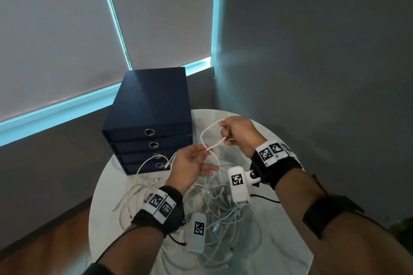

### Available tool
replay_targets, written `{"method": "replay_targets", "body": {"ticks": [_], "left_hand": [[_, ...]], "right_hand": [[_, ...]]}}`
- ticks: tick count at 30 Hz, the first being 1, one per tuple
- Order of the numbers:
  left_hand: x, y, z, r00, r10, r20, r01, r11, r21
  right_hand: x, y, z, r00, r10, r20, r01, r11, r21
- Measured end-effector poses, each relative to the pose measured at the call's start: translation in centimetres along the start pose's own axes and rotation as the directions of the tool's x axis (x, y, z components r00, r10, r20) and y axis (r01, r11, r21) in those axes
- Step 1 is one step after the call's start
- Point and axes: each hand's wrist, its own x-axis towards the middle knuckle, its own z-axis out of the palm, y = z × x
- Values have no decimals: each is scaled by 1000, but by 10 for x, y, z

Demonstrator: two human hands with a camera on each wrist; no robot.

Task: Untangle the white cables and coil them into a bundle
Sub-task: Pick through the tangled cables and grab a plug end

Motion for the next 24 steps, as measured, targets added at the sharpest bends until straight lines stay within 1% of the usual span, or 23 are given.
{"method": "replay_targets", "body": {"ticks": [1,3,4,5,7,9,11,13,14,16,18,20,21,22,23,24], "left_hand": [[2,-3,-7,1000,12,-11,-11,997,76],[3,-10,-22,999,43,-20,-37,972,232],[3,-13,-31,999,43,-24,-35,963,266],[1,-15,-41,999,28,-39,-16,965,262],[-4,-19,-64,992,-16,-122,40,979,198],[-8,-18,-89,976,-35,-214,59,993,103],[-11,-11,-109,956,-21,-294,20,1000,-6],[-10,2,-123,929,-10,-369,-52,986,-156],[-9,10,-127,918,-17,-396,-92,963,-253],[-6,25,-131,905,-36,-424,-170,883,-438],[-3,37,-127,907,-41,-420,-213,814,-540],[2,44,-115,922,-49,-385,-214,765,-608],[4,45,-109,931,-55,-361,-204,743,-638],[5,46,-103,941,-60,-333,-190,722,-665],[6,46,-96,950,-67,-306,-172,705,-688],[7,44,-89,956,-74,-284,-154,697,-701]], "right_hand": [[0,-4,3,999,49,-8,-48,993,111],[-1,-14,6,995,104,-3,-97,936,338],[0,-21,5,994,109,-21,-90,902,423],[1,-29,3,992,113,-58,-72,877,475],[2,-42,-8,981,119,-154,-25,864,503],[0,-49,-22,959,133,-251,10,868,496],[-3,-46,-35,925,150,-349,43,871,489],[-5,-34,-47,894,170,-414,61,871,488],[-5,-23,-53,879,190,-438,48,878,477],[-4,0,-66,853,240,-464,-20,902,430],[2,29,-78,838,283,-465,-106,923,371],[6,58,-90,819,357,-450,-221,919,326],[7,73,-96,812,399,-425,-310,913,265],[6,84,-100,815,422,-397,-393,906,155],[5,92,-103,820,444,-361,-472,882,11],[5,100,-106,820,451,-353,-528,833,-163]]}}
